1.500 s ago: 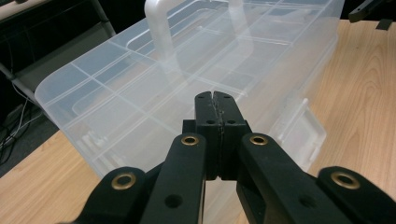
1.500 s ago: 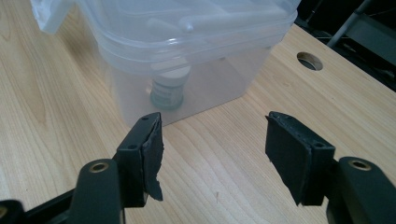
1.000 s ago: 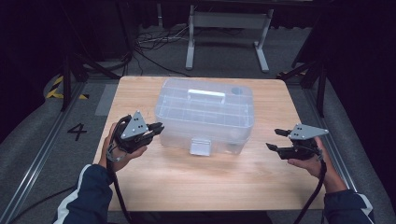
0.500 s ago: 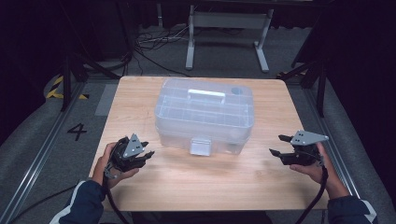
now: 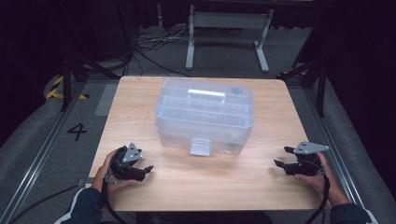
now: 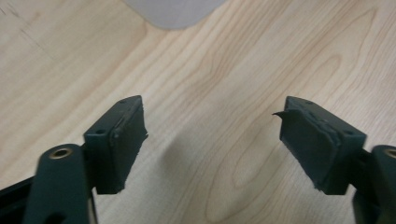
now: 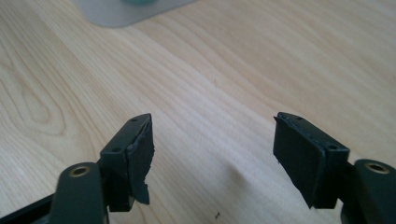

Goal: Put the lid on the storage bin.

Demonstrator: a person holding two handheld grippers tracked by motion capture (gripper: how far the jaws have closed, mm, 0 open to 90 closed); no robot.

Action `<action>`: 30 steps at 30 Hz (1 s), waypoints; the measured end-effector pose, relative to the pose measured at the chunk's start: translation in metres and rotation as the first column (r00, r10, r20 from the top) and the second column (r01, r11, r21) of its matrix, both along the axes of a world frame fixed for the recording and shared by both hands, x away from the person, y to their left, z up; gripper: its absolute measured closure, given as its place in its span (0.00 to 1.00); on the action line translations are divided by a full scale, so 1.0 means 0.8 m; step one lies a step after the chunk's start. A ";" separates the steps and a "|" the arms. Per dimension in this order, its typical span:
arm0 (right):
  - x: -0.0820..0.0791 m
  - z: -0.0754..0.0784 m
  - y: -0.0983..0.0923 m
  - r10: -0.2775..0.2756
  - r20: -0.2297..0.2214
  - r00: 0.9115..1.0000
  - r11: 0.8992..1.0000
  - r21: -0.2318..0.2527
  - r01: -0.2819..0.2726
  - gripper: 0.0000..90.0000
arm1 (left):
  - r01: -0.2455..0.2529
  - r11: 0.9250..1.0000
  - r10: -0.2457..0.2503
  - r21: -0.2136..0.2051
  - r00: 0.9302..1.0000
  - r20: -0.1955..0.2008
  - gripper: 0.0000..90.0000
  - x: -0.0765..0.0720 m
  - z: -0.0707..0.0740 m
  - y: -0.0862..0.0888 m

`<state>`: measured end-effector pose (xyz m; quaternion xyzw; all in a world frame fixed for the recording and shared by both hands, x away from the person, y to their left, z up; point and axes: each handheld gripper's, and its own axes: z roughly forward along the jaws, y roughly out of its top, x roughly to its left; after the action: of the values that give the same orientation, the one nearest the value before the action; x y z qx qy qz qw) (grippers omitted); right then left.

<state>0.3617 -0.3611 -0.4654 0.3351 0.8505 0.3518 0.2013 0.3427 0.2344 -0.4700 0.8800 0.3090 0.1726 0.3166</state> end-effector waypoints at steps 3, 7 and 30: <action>0.001 -0.014 -0.008 -0.045 -0.029 0.999 0.997 0.063 0.046 0.31 | -0.021 0.999 0.019 -0.046 0.999 -0.036 0.19 0.004 -0.010 0.006; 0.005 -0.026 -0.015 -0.104 -0.039 0.994 0.991 0.077 0.107 0.24 | -0.049 0.994 0.042 -0.096 0.997 -0.068 0.17 0.008 -0.015 0.011; 0.010 -0.027 -0.018 -0.172 -0.080 0.982 0.981 0.076 0.178 0.16 | -0.129 0.987 0.123 -0.096 0.990 -0.068 0.15 0.011 -0.015 0.012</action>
<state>0.3696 -0.3751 -0.4873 0.4292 0.8092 0.3553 0.1862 0.3514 0.2444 -0.4823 0.8467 0.3819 0.1491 0.3391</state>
